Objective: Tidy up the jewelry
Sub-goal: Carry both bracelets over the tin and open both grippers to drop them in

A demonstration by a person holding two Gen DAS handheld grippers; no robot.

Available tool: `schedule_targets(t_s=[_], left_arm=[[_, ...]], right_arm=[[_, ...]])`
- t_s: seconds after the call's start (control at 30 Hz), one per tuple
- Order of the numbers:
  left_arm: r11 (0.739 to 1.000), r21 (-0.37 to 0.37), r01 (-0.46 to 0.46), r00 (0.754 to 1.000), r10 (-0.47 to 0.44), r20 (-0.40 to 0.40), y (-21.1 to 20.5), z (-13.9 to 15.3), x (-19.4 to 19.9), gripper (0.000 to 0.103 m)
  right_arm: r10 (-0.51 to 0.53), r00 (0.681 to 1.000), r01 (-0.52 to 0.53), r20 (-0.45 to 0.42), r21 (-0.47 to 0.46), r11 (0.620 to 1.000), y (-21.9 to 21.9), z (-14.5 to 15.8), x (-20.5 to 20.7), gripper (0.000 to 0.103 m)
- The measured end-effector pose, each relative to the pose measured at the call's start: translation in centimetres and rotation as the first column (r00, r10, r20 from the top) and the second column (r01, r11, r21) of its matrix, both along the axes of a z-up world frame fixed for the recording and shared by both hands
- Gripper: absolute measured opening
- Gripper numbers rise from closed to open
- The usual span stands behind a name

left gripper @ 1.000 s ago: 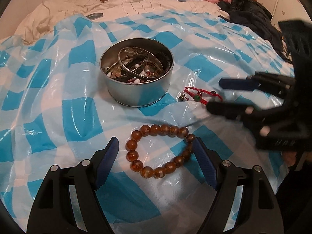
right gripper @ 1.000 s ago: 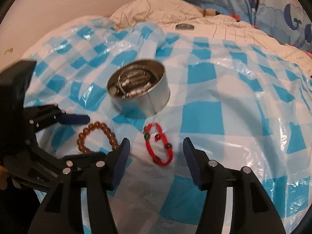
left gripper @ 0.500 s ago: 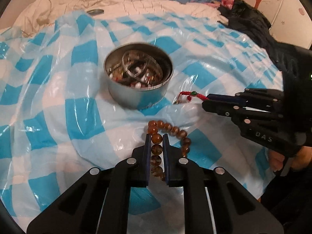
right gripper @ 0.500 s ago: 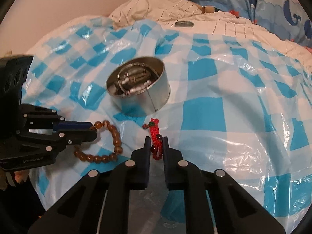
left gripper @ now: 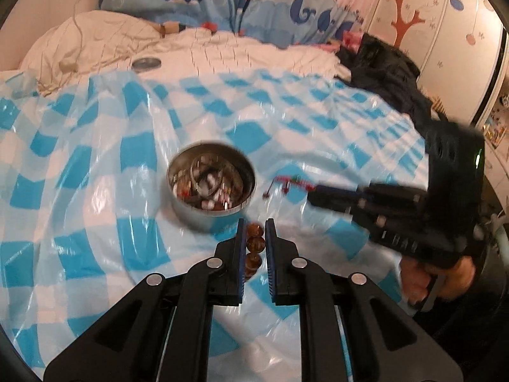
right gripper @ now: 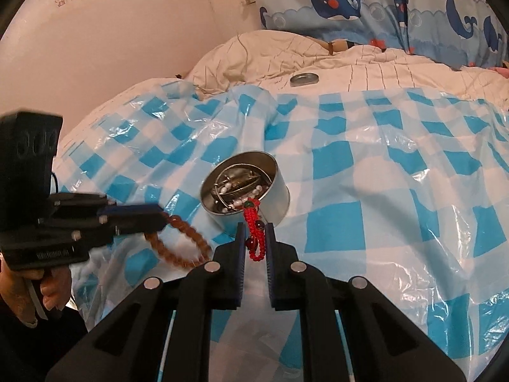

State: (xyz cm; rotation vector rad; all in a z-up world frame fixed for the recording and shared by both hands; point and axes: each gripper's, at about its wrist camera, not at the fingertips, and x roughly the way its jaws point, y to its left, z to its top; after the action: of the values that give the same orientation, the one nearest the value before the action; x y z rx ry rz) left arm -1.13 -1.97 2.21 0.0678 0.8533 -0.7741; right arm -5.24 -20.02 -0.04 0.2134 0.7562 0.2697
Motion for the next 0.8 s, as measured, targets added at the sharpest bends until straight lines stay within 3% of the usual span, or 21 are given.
schedule_targets(t_s=[0.17,0.33,0.43,0.5,0.53,0.63,0.67,0.8], left_arm=[[0.992,-0.119,-0.036,0.999,0.039,0.029,-0.2,2.7,1.6,0.010],[0.988,-0.140,-0.071,0.997,0.072,0.003,-0.8,3.0,3.6,0.010],[1.000,-0.016,-0.006,1.000,0.006,-0.026,-1.8,1.4,3.3,0.011],[0.993,0.113,0.029,0.999,-0.027,-0.025,-2.3,-0.3,2.4,0.011],[0.987,0.156,0.040,0.999,-0.036,-0.032,-2.3,-1.2,2.1,0.015],[0.959,0.282,0.011,0.999,0.003,-0.051,-2.1,-4.6,2.1,0.041],[0.952,0.305,0.007,0.999,0.009,-0.051,-2.0,-5.4,2.0,0.046],[0.927,0.376,0.018,0.999,0.002,-0.052,-2.6,-7.6,1.6,0.046]], right_arm=[[0.015,1.000,-0.015,0.010,0.019,1.000,0.3,0.1,-0.1,0.013],[0.019,1.000,-0.019,0.010,0.005,1.000,0.3,0.1,0.0,0.012],[-0.019,1.000,0.019,-0.005,0.016,1.000,-0.8,0.0,0.2,0.013],[-0.036,0.999,0.036,-0.009,0.030,0.999,-1.3,0.1,0.2,0.013],[-0.038,0.999,0.038,-0.007,0.032,0.999,-1.4,0.2,0.2,0.013],[-0.029,1.000,0.030,-0.004,0.032,0.999,-1.1,0.3,0.1,0.013],[-0.025,1.000,0.025,-0.005,0.030,0.999,-1.0,0.2,0.2,0.013],[-0.017,1.000,0.018,-0.014,0.028,0.999,-0.7,0.0,0.3,0.013]])
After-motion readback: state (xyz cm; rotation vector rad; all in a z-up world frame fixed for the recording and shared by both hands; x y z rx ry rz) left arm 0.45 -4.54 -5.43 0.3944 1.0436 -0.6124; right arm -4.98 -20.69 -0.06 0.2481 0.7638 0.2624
